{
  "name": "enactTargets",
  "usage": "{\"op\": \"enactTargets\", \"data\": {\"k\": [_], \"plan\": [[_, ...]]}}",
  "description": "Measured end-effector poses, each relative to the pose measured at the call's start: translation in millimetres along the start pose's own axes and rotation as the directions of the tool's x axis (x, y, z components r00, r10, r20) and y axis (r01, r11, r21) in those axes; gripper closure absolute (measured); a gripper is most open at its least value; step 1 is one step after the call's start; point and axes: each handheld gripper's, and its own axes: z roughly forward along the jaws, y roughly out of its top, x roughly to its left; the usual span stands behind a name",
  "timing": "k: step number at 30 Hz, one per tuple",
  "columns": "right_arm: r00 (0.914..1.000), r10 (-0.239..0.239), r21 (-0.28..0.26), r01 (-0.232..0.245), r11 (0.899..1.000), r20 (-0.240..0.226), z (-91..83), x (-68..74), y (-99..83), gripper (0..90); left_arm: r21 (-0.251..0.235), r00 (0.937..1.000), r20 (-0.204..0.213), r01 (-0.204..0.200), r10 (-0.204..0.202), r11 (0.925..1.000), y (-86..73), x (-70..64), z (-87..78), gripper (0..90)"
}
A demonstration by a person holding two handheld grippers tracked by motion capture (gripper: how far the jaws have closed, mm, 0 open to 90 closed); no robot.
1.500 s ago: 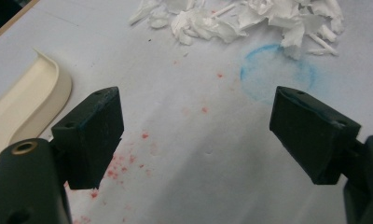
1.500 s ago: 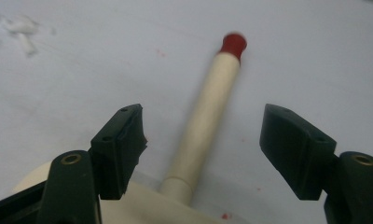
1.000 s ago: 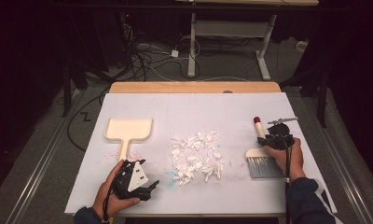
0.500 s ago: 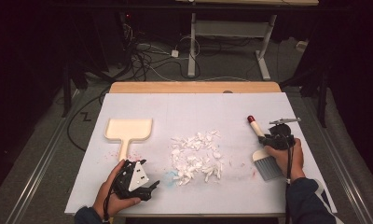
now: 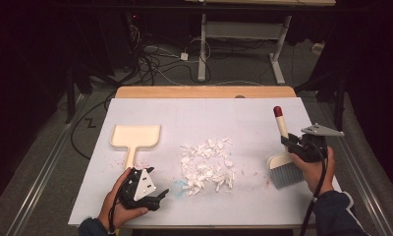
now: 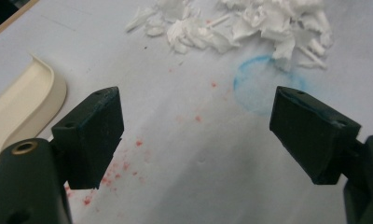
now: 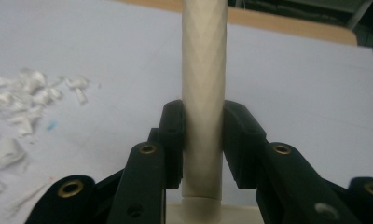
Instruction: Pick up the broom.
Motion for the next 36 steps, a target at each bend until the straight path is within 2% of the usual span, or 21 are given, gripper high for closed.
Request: {"op": "enactTargets", "data": {"k": [1, 2, 3, 5, 7, 14, 16, 17, 18, 20, 21, 23, 24, 25, 26, 28, 29, 30, 31, 35, 36], "plan": [[1.0000, 0.000, 0.000, 0.000, 1.000, 0.000, 0.0, 0.0, 0.0, 71.2, 0.000, 1.0000, 0.000, 0.000, 0.000, 1.0000, 0.0, 0.0, 0.0, 16.8], [0.9999, 0.010, -0.053, -0.010, 0.999, -0.009, -11.9, 1.0, 4.1, 71.4, -0.020, 0.9997, 0.006, 0.026, -0.025, 0.9995, 4.0, 0.3, -0.7, 16.8], [0.9998, 0.006, -0.068, -0.007, 0.998, -0.018, -15.5, 1.8, 6.0, 71.4, -0.020, 0.9997, 0.006, 0.026, -0.025, 0.9995, 4.0, 0.3, -0.7, 16.8], [1.0000, 0.008, -0.160, -0.008, 0.987, 0.000, -29.1, 7.2, 9.9, 71.5, -0.057, 0.9987, 0.029, 0.044, -0.043, 0.9974, 14.8, -0.9, -1.5, 16.8], [0.9996, -0.024, -0.179, 0.021, 0.984, -0.016, -37.5, 13.3, 17.9, 71.5, -0.091, 0.9982, 0.043, 0.046, -0.042, 0.9948, 24.4, -3.1, -2.3, 16.8], [0.9987, -0.044, -0.234, 0.037, 0.971, -0.025, -51.4, 28.4, 26.6, 71.4, -0.168, 0.9939, 0.094, 0.073, -0.058, 0.9831, 59.7, -10.0, -0.7, 16.8], [0.9975, -0.063, -0.244, 0.053, 0.968, -0.032, -55.3, 34.2, 29.6, 71.4, -0.199, 0.9921, 0.113, 0.076, -0.054, 0.9771, 73.1, -13.2, 1.5, 16.9], [0.9972, -0.065, -0.252, 0.054, 0.966, -0.036, -57.5, 37.6, 30.9, 71.4, -0.224, 0.9880, 0.147, 0.080, -0.047, 0.9713, 86.3, -16.8, 4.7, 16.9], [0.9972, -0.065, -0.252, 0.054, 0.966, -0.036, -57.5, 37.6, 30.9, 71.4, -0.224, 0.9880, 0.147, 0.080, -0.047, 0.9713, 86.3, -16.8, 4.7, 17.0], [0.9947, -0.085, -0.262, 0.068, 0.963, -0.056, -61.6, 48.2, 34.3, 71.4, -0.257, 0.9850, 0.169, 0.079, -0.035, 0.9633, 102.7, -23.3, 9.6, 18.5], [0.9928, -0.099, -0.257, 0.079, 0.963, -0.067, -62.6, 52.9, 35.7, 71.4, -0.282, 0.9781, 0.207, 0.078, -0.018, 0.9562, 119.8, -31.5, 16.1, 18.5], [0.9911, -0.111, -0.257, 0.088, 0.962, -0.074, -63.3, 57.4, 36.9, 71.4, -0.294, 0.9756, 0.220, 0.069, -0.003, 0.9534, 130.3, -38.0, 21.0, 18.5], [0.9877, -0.123, -0.265, 0.094, 0.960, -0.096, -65.7, 68.3, 38.7, 71.4, -0.310, 0.9691, 0.247, 0.069, 0.010, 0.9483, 143.9, -47.8, 28.6, 19.1], [0.9877, -0.123, -0.265, 0.094, 0.960, -0.096, -65.7, 68.3, 38.7, 71.4, -0.310, 0.9691, 0.247, 0.069, 0.010, 0.9483, 143.9, -47.8, 28.6, 19.2], [0.9865, -0.124, -0.260, 0.092, 0.961, -0.107, -66.2, 72.6, 39.4, 71.4, -0.316, 0.9629, 0.269, 0.070, 0.019, 0.9462, 152.6, -54.5, 34.5, 19.2], [0.9805, -0.151, -0.263, 0.114, 0.958, -0.126, -67.7, 91.6, 40.4, 71.3, -0.307, 0.9568, 0.291, 0.085, 0.008, 0.9479, 168.5, -68.3, 48.7, 21.4], [0.9802, -0.152, -0.266, 0.113, 0.957, -0.128, -67.8, 94.1, 40.0, 71.3, -0.307, 0.9568, 0.291, 0.085, 0.008, 0.9479, 168.5, -68.3, 48.7, 21.8], [0.9781, -0.156, -0.270, 0.114, 0.956, -0.138, -67.7, 100.4, 39.3, 71.3, -0.315, 0.9454, 0.326, 0.120, -0.012, 0.9414, 175.1, -74.0, 57.8, 22.4], [0.9744, -0.171, -0.266, 0.128, 0.955, -0.146, -67.1, 104.0, 39.2, 71.3, -0.318, 0.9405, 0.339, 0.140, -0.026, 0.9376, 177.4, -75.9, 61.3, 24.0], [0.9638, -0.212, -0.261, 0.165, 0.951, -0.162, -65.3, 122.8, 34.9, 71.3, -0.314, 0.9376, 0.343, 0.172, -0.057, 0.9337, 181.0, -78.4, 69.9, 32.6], [0.9638, -0.212, -0.261, 0.165, 0.951, -0.162, -65.3, 122.8, 34.9, 71.3, -0.310, 0.9321, 0.356, 0.184, -0.066, 0.9328, 180.6, -77.2, 72.1, 32.6]]}}
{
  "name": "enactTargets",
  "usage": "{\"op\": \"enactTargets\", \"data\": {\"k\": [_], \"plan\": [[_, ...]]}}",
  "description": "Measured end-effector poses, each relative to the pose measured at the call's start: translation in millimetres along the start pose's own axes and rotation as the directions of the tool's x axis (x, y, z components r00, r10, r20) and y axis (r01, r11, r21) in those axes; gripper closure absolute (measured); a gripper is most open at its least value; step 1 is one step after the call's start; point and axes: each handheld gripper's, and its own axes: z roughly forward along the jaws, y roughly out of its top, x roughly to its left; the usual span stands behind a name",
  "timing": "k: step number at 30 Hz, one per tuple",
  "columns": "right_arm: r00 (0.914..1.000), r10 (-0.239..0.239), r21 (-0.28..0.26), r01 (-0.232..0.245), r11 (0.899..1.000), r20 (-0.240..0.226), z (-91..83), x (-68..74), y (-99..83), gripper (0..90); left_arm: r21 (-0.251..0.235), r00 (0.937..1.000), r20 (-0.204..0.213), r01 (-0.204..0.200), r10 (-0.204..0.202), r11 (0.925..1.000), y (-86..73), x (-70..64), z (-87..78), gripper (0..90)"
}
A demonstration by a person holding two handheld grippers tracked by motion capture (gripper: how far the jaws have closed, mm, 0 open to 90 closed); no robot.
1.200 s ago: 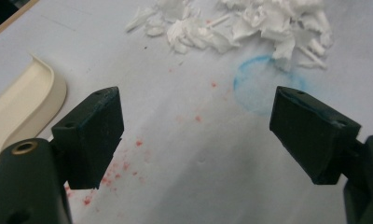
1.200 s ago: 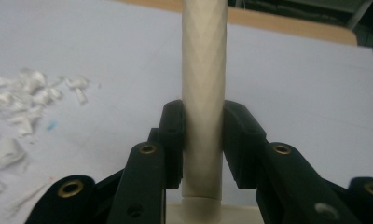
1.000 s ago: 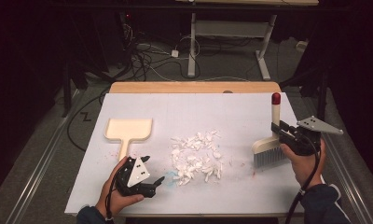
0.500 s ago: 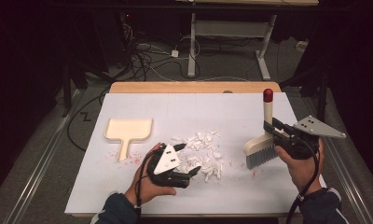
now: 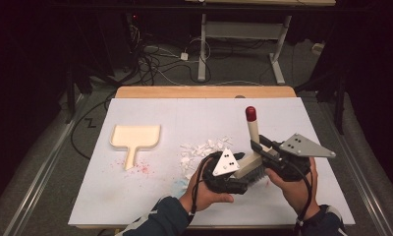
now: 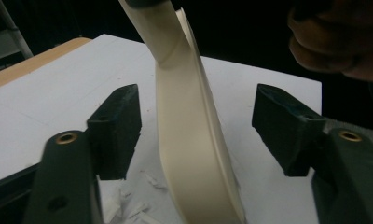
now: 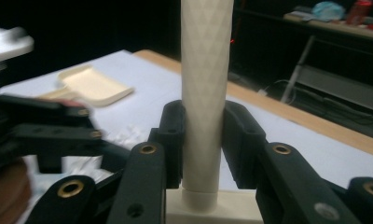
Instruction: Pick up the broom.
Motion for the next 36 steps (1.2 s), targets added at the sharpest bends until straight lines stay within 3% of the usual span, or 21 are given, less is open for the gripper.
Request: {"op": "enactTargets", "data": {"k": [6, 13, 17, 20, 21, 23, 24, 25, 26, 27, 28, 29, 30, 32, 33, 34, 35, 36], "plan": [[0.9989, -0.028, 0.012, 0.028, 1.000, -0.039, 3.7, 15.0, -2.7, 71.2, 0.022, 0.9993, 0.027, 0.025, -0.026, 0.9994, -9.5, 8.2, -2.0, 55.2], [0.9982, -0.037, 0.002, 0.037, 0.999, -0.048, 2.3, 19.1, -1.9, 70.9, 0.043, 0.9996, 0.017, 0.022, -0.023, 0.9988, -11.0, 13.3, -8.1, 61.3], [0.9939, -0.036, -0.002, 0.036, 0.999, -0.105, -0.9, 15.4, -1.2, 69.1, 0.078, 0.9991, 0.040, -0.016, 0.012, 0.9968, -9.6, 19.5, -16.8, 63.6], [0.9808, -0.076, -0.018, 0.074, 0.997, -0.180, -4.8, 10.7, 1.2, 57.1, 0.117, 0.9957, 0.072, -0.066, 0.058, 0.9909, -10.5, 23.9, -25.4, 64.3], [0.9808, -0.076, -0.018, 0.074, 0.997, -0.180, -4.8, 10.7, 1.2, 57.1, 0.117, 0.9957, 0.072, -0.066, 0.058, 0.9909, -10.5, 23.9, -25.4, 64.3], [0.9594, -0.154, -0.020, 0.153, 0.988, -0.237, -12.4, 4.6, 0.8, 48.2, 0.159, 0.9877, 0.102, -0.134, 0.119, 0.9781, -13.7, 27.8, -35.3, 64.3], [0.9481, -0.170, -0.003, 0.176, 0.984, -0.268, -13.1, 3.0, 0.1, 46.3, 0.159, 0.9877, 0.102, -0.134, 0.119, 0.9781, -13.7, 27.8, -35.3, 64.3], [0.9333, -0.194, 0.031, 0.213, 0.977, -0.302, -13.3, 0.2, -2.4, 45.5, 0.164, 0.9826, 0.134, -0.150, 0.129, 0.9749, -15.7, 30.6, -43.0, 64.3], [0.9333, -0.194, 0.031, 0.213, 0.977, -0.302, -13.3, 0.2, -2.4, 45.5, 0.164, 0.9826, 0.134, -0.150, 0.129, 0.9749, -15.7, 30.6, -43.0, 64.3], [0.9273, -0.204, 0.045, 0.229, 0.972, -0.314, -12.9, -1.4, -4.7, 44.8, 0.165, 0.9791, 0.151, -0.160, 0.136, 0.9732, -16.7, 31.6, -48.1, 64.3], [0.9159, -0.211, 0.067, 0.247, 0.967, -0.342, -11.7, -3.3, -9.3, 44.5, 0.172, 0.9748, 0.173, -0.171, 0.142, 0.9701, -17.3, 32.5, -51.8, 64.3], [0.9039, -0.217, 0.095, 0.268, 0.959, -0.369, -8.9, -3.9, -13.0, 43.1, 0.176, 0.9700, 0.191, -0.185, 0.151, 0.9669, -18.2, 32.4, -55.2, 64.2], [0.8901, -0.243, 0.132, 0.314, 0.940, -0.386, -2.8, 0.5, -20.0, 41.8, 0.178, 0.9659, 0.202, -0.199, 0.163, 0.9637, -19.2, 31.8, -58.2, 64.2], [0.8641, -0.254, 0.156, 0.350, 0.924, -0.434, 3.7, 5.4, -23.7, 39.1, 0.189, 0.9532, 0.245, -0.226, 0.177, 0.9556, -22.1, 30.0, -63.9, 64.2], [0.8641, -0.254, 0.156, 0.350, 0.924, -0.434, 3.7, 5.4, -23.7, 39.1, 0.189, 0.9532, 0.245, -0.226, 0.177, 0.9556, -22.1, 30.0, -63.9, 64.2], [0.8538, -0.263, 0.161, 0.366, 0.916, -0.450, 7.1, 9.2, -25.3, 39.1, 0.190, 0.9449, 0.275, -0.235, 0.178, 0.9533, -23.5, 28.9, -65.4, 64.2], [0.8233, -0.254, 0.164, 0.382, 0.909, -0.507, 15.3, 16.1, -28.8, 38.5, 0.192, 0.9320, 0.307, -0.259, 0.193, 0.9465, -24.8, 26.1, -66.7, 64.2], [0.8121, -0.241, 0.170, 0.381, 0.909, -0.531, 18.3, 18.8, -30.4, 38.9, 0.192, 0.9320, 0.307, -0.259, 0.193, 0.9465, -24.8, 26.1, -66.7, 64.2]]}}
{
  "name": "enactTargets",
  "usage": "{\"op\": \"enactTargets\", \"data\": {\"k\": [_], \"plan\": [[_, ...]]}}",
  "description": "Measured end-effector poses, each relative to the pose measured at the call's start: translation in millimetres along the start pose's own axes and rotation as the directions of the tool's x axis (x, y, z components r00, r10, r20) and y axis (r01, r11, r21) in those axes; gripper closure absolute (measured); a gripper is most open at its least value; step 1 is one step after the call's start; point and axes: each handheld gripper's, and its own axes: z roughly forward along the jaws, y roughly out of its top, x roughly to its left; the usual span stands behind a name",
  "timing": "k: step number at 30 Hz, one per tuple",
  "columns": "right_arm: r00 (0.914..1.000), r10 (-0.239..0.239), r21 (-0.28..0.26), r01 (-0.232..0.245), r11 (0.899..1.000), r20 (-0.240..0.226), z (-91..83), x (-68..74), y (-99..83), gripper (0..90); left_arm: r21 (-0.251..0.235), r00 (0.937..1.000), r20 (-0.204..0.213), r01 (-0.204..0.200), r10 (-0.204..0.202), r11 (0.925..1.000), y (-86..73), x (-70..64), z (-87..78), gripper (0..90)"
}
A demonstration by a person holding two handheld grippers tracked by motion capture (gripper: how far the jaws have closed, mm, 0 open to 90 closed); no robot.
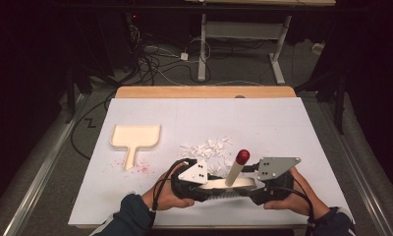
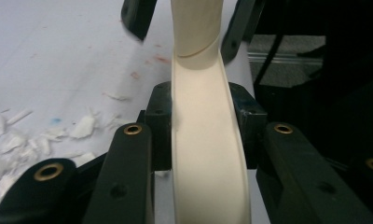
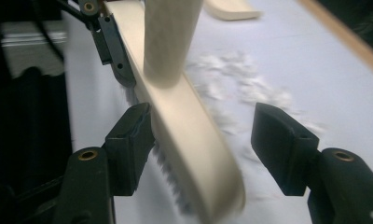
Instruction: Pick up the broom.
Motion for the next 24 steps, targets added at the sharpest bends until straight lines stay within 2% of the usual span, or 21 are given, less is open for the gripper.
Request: {"op": "enactTargets", "data": {"k": [1, 2, 4, 6, 7, 8, 10, 11, 12, 13, 14, 15, 16, 17, 21, 24], "plan": [[0.9988, -0.014, 0.012, 0.014, 1.000, -0.047, 7.5, 1.2, -0.4, 41.3, 0.002, 0.9993, 0.031, -0.020, 0.020, 0.9998, -0.2, -2.6, 0.0, 64.2], [0.9968, -0.024, 0.027, 0.026, 0.999, -0.077, 12.1, 2.0, -0.7, 42.9, 0.005, 0.9987, 0.041, -0.030, 0.030, 0.9995, -0.1, -4.0, 0.0, 64.2], [0.9913, -0.044, 0.054, 0.051, 0.997, -0.124, 24.4, 4.8, -0.8, 50.5, 0.019, 0.9977, 0.048, -0.048, 0.047, 0.9987, 0.6, -6.3, 0.6, 64.2], [0.9820, -0.030, 0.037, 0.038, 0.999, -0.187, 30.9, 8.5, -0.9, 63.0, 0.022, 0.9981, 0.039, -0.048, 0.047, 0.9986, -0.4, -5.6, 0.5, 63.2], [0.9826, -0.036, 0.033, 0.043, 0.999, -0.182, 32.1, 9.2, -0.5, 64.3, 0.022, 0.9981, 0.039, -0.048, 0.047, 0.9986, -0.4, -5.6, 0.5, 61.6], [0.9840, -0.038, 0.038, 0.045, 0.998, -0.174, 33.5, 9.9, 0.3, 65.9, 0.025, 0.9988, 0.021, -0.045, 0.044, 0.9987, -1.9, -4.1, -0.7, 59.1], [0.9889, -0.055, 0.035, 0.060, 0.998, -0.138, 34.4, 11.2, 1.3, 67.2, 0.026, 0.9979, -0.041, -0.048, 0.049, 0.9985, -2.0, -4.3, -3.6, 53.0], [0.9915, -0.051, 0.023, 0.054, 0.998, -0.120, 34.0, 11.3, 2.0, 67.4, 0.019, 0.9972, -0.055, -0.050, 0.051, 0.9986, -2.3, -4.0, -6.4, 49.8], [0.9928, -0.049, 0.015, 0.051, 0.999, -0.109, 32.7, 10.4, 2.4, 67.5, 0.006, 0.9965, -0.069, -0.048, 0.048, 0.9989, -2.8, -3.9, -8.8, 45.8], [0.9945, -0.052, 0.011, 0.053, 0.999, -0.092, 31.3, 9.5, 2.5, 67.4, -0.003, 0.9930, -0.111, -0.041, 0.040, 0.9992, -3.8, -4.3, -12.2, 41.3], [0.9945, -0.052, 0.011, 0.053, 0.999, -0.092, 31.3, 9.5, 2.5, 67.4, -0.003, 0.9930, -0.111, -0.041, 0.040, 0.9992, -3.8, -4.3, -12.2, 33.8], [0.9966, -0.053, 0.004, 0.053, 0.999, -0.064, 29.1, 7.9, 2.4, 67.5, 0.010, 0.9836, -0.175, -0.045, 0.046, 0.9989, -5.2, -5.2, -16.3, 33.8], [0.9997, -0.020, -0.011, 0.020, 1.000, -0.016, 22.5, 2.2, 1.5, 67.4, 0.018, 0.9748, -0.218, -0.045, 0.048, 0.9988, -7.2, -6.3, -19.8, 25.8], [0.9999, -0.012, -0.018, 0.012, 1.000, 0.004, 19.3, -1.3, 0.5, 67.5, 0.009, 0.9552, -0.293, -0.041, 0.042, 0.9991, -13.2, -8.6, -26.8, 23.0], [0.9949, 0.041, -0.029, -0.038, 0.999, 0.092, 4.6, -13.6, -3.3, 67.5, 0.009, 0.9082, -0.418, -0.015, 0.018, 0.9998, -35.8, -11.5, -43.2, 19.0], [0.9841, 0.079, -0.045, -0.073, 0.996, 0.159, -5.7, -25.1, -5.9, 67.4, -0.031, 0.8734, -0.484, 0.049, -0.058, 0.9983, -59.3, -10.7, -54.8, 17.9]]}}
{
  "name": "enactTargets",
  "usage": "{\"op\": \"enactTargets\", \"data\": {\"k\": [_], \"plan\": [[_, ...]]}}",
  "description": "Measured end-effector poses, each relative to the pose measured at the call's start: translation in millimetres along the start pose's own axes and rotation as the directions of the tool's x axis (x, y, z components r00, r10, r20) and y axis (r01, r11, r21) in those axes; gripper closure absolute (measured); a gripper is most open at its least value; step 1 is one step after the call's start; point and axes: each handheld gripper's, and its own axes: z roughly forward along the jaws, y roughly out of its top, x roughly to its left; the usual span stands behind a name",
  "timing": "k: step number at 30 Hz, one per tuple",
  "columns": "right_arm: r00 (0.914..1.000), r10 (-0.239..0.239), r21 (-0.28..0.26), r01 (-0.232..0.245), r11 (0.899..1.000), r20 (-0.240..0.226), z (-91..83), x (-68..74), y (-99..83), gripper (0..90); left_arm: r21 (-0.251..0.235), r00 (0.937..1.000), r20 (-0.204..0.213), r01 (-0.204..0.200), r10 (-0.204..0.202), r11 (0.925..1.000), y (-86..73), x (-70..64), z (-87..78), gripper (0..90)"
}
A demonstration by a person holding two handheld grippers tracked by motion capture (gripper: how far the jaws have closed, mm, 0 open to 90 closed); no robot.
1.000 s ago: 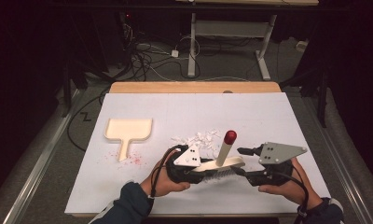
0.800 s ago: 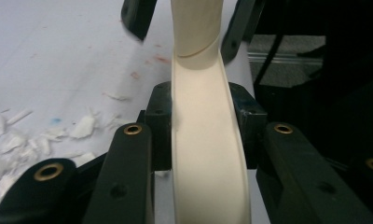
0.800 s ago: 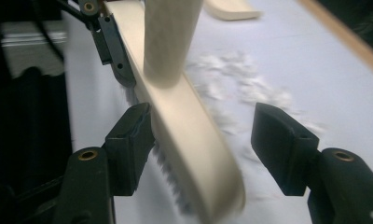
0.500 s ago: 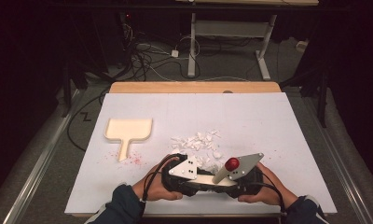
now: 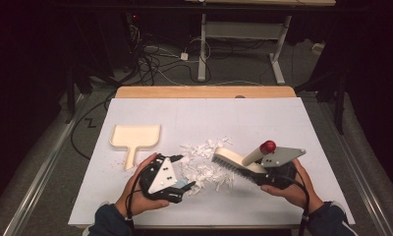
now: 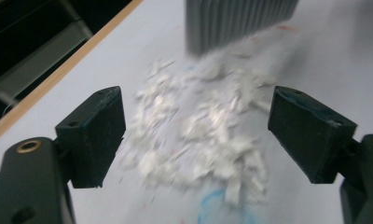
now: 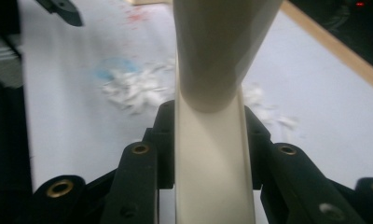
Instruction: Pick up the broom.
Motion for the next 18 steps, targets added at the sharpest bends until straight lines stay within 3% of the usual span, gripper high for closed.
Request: {"op": "enactTargets", "data": {"k": [4, 5, 7, 9, 15, 18], "plan": [[0.9960, 0.057, -0.009, -0.056, 0.998, 0.069, -6.7, -18.1, -3.5, 67.4, 0.046, 0.9949, -0.088, 0.055, -0.051, 0.9974, -31.2, 6.8, -10.9, 18.0], [0.9936, 0.070, -0.008, -0.070, 0.998, 0.088, -8.0, -21.5, -4.7, 67.4, 0.046, 0.9949, -0.088, 0.055, -0.051, 0.9974, -31.2, 6.8, -10.9, 18.0], [0.9887, 0.089, -0.009, -0.089, 0.996, 0.120, -10.4, -27.7, -7.4, 67.4, 0.079, 0.9891, -0.115, 0.102, -0.092, 0.9917, -49.7, 11.0, -21.6, 18.0], [0.9836, 0.105, -0.008, -0.105, 0.994, 0.146, -12.3, -32.3, -9.9, 67.4, 0.082, 0.9868, -0.128, 0.110, -0.099, 0.9905, -54.4, 12.2, -25.6, 18.0], [0.9697, 0.136, -0.016, -0.136, 0.991, 0.203, -15.3, -43.4, -14.0, 67.5, 0.110, 0.9613, -0.217, 0.197, -0.170, 0.9742, -83.6, 12.9, -40.4, 17.9], [0.9640, 0.145, -0.023, -0.143, 0.989, 0.223, -14.7, -46.1, -15.0, 67.5, 0.116, 0.9582, -0.232, 0.198, -0.167, 0.9734, -88.2, 11.9, -40.6, 17.9]]}}
